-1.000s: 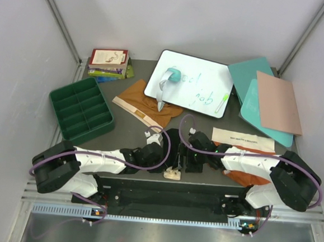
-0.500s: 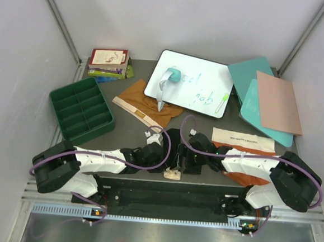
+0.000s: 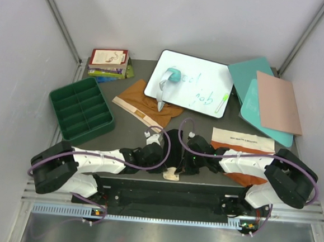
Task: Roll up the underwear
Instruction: Roll the underwear to the center of the board.
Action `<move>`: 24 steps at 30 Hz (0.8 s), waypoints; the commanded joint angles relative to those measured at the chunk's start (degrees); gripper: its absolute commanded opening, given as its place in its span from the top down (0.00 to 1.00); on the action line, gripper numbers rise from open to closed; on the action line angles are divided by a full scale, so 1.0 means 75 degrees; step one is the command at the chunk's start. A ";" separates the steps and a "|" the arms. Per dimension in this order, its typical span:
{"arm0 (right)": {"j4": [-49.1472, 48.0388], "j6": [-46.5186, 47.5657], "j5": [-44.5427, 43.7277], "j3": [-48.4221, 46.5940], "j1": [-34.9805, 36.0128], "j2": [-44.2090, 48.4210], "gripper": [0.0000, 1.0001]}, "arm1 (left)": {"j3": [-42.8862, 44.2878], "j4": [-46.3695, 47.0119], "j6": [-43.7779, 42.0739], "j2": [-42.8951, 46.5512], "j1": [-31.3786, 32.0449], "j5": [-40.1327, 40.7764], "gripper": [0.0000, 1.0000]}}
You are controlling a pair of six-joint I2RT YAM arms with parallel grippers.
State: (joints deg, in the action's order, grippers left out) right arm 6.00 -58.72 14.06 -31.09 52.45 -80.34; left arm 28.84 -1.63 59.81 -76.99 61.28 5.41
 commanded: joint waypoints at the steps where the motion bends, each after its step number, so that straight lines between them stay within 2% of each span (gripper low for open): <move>1: -0.0155 0.0001 -0.0094 0.0149 0.0097 -0.0128 1.00 | -0.0142 -0.0978 0.0168 0.0456 0.0103 0.0064 0.89; 2: -0.0167 0.0001 -0.0106 0.0149 0.0097 -0.0140 1.00 | -0.0189 -0.0955 0.0228 0.0550 0.0103 0.0099 0.83; 3: -0.0156 0.0001 -0.0106 0.0138 0.0097 -0.0152 1.00 | -0.0236 -0.0920 0.0298 0.0725 0.0103 0.0111 0.73; 6: -0.0214 0.0013 -0.0094 0.0126 0.0109 -0.0187 1.00 | -0.0400 -0.0768 0.0544 0.1006 0.0103 0.0122 0.56; 8: -0.0226 0.0001 -0.0082 0.0126 0.0097 -0.0222 1.00 | -0.0517 -0.0650 0.0708 0.1113 0.0103 0.0111 0.51; 16: -0.0284 0.0024 -0.0071 0.0114 0.0097 -0.0234 1.00 | -0.0834 0.0076 0.0966 0.0867 0.0103 -0.0240 0.49; 24: -0.0436 0.0001 -0.0035 0.0208 0.0097 -0.0234 1.00 | -0.0974 0.0791 0.1013 0.0563 0.0045 -0.0428 0.55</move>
State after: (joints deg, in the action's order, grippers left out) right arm 4.21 -58.76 14.92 -30.72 52.64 -81.08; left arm 23.18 0.89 66.76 -70.91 61.67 3.38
